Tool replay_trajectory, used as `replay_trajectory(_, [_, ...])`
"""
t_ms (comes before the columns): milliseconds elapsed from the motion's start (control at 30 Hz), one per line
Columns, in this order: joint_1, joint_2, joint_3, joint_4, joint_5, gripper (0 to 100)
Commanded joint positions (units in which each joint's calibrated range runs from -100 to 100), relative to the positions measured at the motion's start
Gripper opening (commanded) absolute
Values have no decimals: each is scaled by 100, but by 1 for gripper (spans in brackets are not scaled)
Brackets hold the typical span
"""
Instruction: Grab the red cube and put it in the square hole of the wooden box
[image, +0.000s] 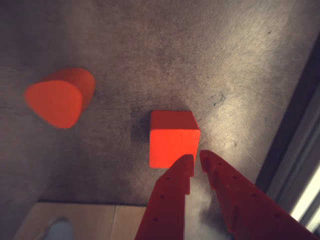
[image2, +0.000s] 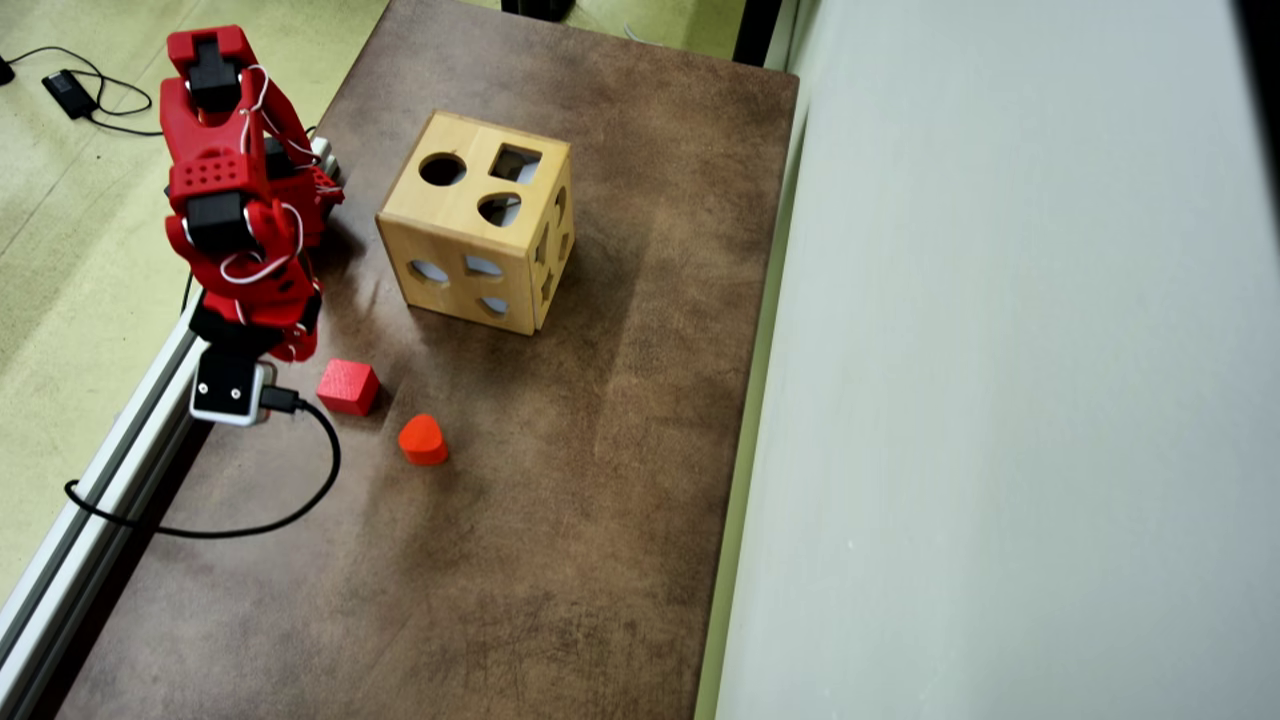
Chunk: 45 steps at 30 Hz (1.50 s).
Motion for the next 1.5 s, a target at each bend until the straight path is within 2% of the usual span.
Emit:
replay_trajectory(0, [-36, -138, 1017, -633, 10, 3])
replay_trajectory(100, [-28, -333, 1634, -1019, -20, 3])
replay_trajectory(333, [-222, -1692, 2645, -1196, -547, 3])
replay_trajectory(767, [-251, -1896, 2698, -1188, -562, 5])
replay_trajectory(867, [-244, -1896, 2698, -1155, -552, 12])
replay_trajectory(1033, [83, -1802, 2743, -1123, -513, 30])
replay_trajectory(1133, [209, -1794, 2743, -1171, -508, 36])
replay_trajectory(1467, [217, -1344, 2698, -1188, -527, 38])
